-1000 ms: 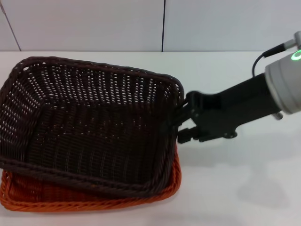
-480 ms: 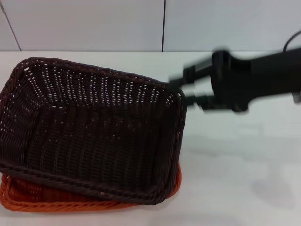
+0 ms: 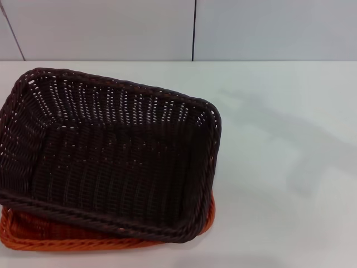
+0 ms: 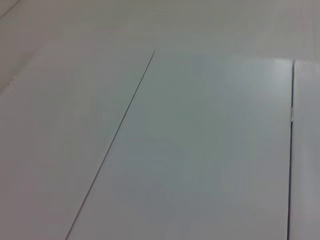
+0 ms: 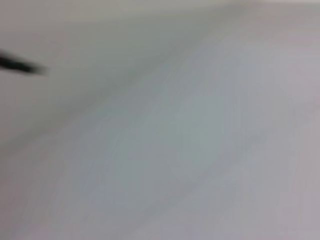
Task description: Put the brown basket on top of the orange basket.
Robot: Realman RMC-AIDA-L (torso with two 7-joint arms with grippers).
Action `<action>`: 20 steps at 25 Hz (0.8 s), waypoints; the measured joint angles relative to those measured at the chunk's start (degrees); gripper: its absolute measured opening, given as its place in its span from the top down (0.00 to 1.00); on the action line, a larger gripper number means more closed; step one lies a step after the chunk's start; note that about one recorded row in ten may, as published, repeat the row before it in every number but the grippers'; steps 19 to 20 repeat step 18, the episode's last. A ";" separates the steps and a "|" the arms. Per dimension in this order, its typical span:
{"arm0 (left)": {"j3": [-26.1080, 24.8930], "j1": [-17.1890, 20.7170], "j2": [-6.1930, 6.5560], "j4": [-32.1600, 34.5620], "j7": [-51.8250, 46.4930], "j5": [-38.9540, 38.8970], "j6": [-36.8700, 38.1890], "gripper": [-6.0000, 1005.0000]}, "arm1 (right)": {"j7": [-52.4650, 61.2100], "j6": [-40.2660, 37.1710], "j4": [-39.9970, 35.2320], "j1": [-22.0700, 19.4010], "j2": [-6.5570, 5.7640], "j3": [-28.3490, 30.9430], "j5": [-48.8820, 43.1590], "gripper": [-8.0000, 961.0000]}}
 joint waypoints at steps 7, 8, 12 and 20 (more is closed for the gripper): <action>0.77 -0.19 0.32 -6.85 -3.94 0.10 4.88 0.45 | 9.36 -32.87 -8.44 -17.51 0.14 -8.66 8.62 0.57; 1.01 -0.20 0.38 -7.68 -3.97 0.11 5.66 0.45 | 9.37 -34.59 -8.00 -18.89 0.15 -7.99 11.68 0.57; 2.13 -0.40 0.18 -9.22 -3.31 0.15 8.94 0.45 | 8.95 -37.39 0.99 -19.97 -0.10 -2.22 24.57 0.57; 2.24 -0.95 -0.21 -7.99 -2.88 0.20 10.82 0.45 | 6.80 -32.15 12.81 -18.09 -0.34 5.32 29.88 0.57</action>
